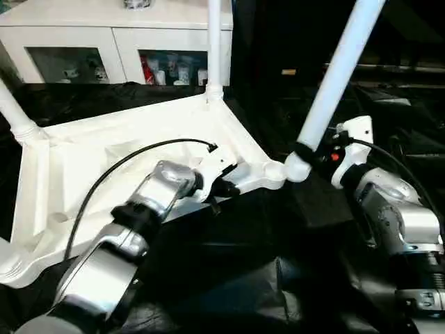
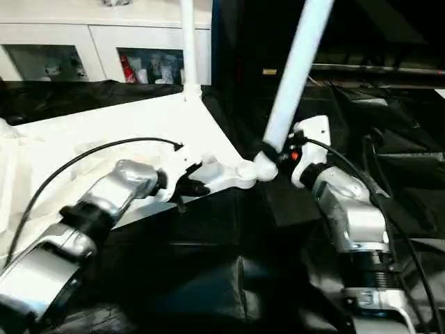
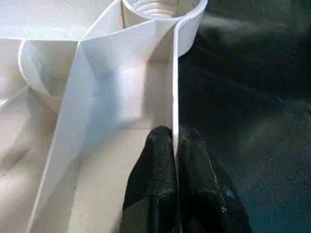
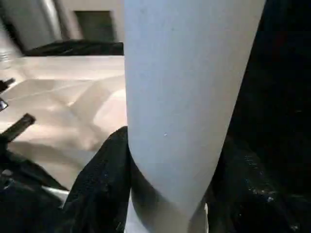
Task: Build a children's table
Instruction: Insert table leg to table base
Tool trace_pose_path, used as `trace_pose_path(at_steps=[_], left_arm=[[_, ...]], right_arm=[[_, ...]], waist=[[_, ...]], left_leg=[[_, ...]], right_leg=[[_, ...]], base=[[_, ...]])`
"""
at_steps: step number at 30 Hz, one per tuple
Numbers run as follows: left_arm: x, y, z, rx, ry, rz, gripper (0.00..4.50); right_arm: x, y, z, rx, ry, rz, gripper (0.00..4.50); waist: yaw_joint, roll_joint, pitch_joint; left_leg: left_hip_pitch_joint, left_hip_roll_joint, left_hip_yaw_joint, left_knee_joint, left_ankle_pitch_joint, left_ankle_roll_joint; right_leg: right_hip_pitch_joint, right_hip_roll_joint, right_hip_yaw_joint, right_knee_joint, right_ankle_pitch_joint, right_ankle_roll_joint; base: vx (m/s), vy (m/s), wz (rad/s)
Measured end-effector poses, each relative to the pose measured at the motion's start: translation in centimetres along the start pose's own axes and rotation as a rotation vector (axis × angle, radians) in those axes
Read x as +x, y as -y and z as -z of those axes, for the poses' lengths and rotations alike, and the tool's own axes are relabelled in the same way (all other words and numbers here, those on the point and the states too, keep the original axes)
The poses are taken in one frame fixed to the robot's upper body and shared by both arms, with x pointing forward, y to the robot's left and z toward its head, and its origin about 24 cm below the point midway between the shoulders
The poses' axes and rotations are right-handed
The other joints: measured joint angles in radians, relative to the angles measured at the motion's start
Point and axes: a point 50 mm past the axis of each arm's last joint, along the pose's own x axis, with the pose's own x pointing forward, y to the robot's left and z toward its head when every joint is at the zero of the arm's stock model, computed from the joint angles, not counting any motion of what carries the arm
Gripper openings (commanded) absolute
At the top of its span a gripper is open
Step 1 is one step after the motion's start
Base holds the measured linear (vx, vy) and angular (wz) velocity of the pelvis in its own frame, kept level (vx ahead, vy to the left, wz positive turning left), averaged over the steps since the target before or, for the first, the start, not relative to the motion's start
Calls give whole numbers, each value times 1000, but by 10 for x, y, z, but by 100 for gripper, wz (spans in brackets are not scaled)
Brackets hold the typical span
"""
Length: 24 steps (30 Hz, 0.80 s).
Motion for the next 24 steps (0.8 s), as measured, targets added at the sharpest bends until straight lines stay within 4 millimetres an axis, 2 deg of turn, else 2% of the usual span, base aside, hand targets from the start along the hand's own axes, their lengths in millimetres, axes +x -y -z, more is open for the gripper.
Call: trace_pose_path(at_steps=[3,10,24], left_arm=[[-5,4,7,34,36,28,0],[-8,12,12,73,74,49,0],[-12,13,17,95,79,44,0]], right_arm=[[6,-4,7,5,-31,-39,186],[25,-10,5,-4,-51,-88,186],[31,-10,4,-45,-107,-164,186]], waist=[[1,1,0],[1,-3,1],[1,-16,-4]], left_leg=[[0,0,0,0,0,-1],[0,0,1,1,0,-1],[1,0,1,1,0,-1]], right_leg=[[0,0,0,1,0,0],[2,-2,1,0,-3,4],[2,-1,0,1,-4,7]], base=[[0,0,0],[0,0,0],[0,0,0]])
